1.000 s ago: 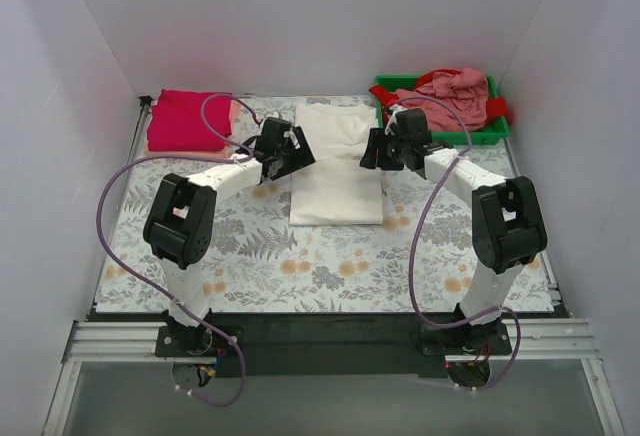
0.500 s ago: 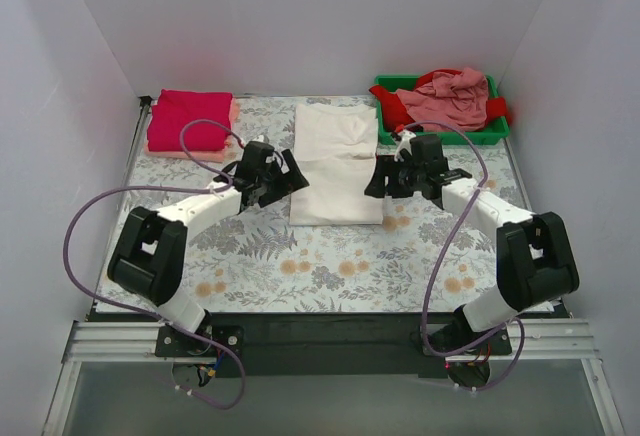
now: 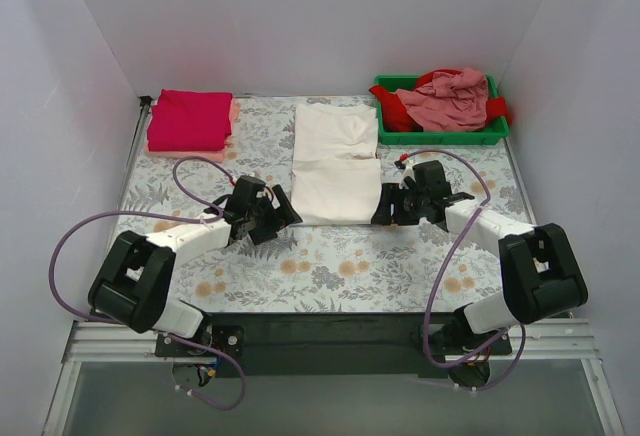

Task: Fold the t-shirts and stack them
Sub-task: Fold the tshirt

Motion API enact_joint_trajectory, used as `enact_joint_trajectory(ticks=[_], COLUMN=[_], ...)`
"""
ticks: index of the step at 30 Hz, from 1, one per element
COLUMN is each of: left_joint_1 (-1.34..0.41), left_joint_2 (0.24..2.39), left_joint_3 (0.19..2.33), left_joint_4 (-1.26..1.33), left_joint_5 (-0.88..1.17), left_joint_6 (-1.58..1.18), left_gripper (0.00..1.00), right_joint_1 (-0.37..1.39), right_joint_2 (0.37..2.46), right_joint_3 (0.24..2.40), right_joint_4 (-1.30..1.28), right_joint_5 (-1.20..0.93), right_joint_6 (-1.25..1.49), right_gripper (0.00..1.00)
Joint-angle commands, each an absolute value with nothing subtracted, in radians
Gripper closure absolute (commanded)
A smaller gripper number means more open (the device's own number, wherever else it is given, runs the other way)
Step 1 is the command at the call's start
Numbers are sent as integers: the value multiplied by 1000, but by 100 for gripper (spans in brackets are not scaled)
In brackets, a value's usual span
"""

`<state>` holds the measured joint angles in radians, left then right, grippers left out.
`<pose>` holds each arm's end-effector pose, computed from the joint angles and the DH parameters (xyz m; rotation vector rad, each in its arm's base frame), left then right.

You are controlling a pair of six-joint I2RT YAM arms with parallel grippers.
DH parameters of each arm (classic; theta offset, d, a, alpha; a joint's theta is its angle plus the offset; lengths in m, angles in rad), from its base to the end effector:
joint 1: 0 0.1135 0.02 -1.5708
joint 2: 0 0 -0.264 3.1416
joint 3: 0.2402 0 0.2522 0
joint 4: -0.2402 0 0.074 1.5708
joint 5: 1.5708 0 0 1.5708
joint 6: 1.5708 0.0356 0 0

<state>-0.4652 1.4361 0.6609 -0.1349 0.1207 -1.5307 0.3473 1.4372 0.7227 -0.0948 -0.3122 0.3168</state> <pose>0.2381 -0.1243 0.1602 -1.3463 2.3954 -0.8817 0.2630 0.1068 0.1819 -0.1904 2.4318 0.6798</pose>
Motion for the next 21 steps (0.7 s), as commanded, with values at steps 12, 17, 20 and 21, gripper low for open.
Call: enact_joint_trajectory(ticks=[12, 17, 20, 21], left_joint_1=[-476, -476, -476, -477], left_joint_2=[1529, 1558, 1594, 1611], left_joint_3=[678, 690, 710, 716], left_joint_4=[-78, -84, -84, -87], left_joint_5=[135, 86, 80, 77], left_joint_6=[-1551, -1551, -1549, -1546], left_gripper=[43, 48, 53, 56], right_joint_1=[347, 347, 347, 345], right_joint_2=[1552, 1577, 1586, 1589], right_joint_3=[732, 735, 733, 735], right_joint_4=[17, 29, 32, 32], right_joint_5=[-299, -291, -287, -287], right_joint_6=[385, 399, 397, 399], right_gripper=[56, 58, 60, 61])
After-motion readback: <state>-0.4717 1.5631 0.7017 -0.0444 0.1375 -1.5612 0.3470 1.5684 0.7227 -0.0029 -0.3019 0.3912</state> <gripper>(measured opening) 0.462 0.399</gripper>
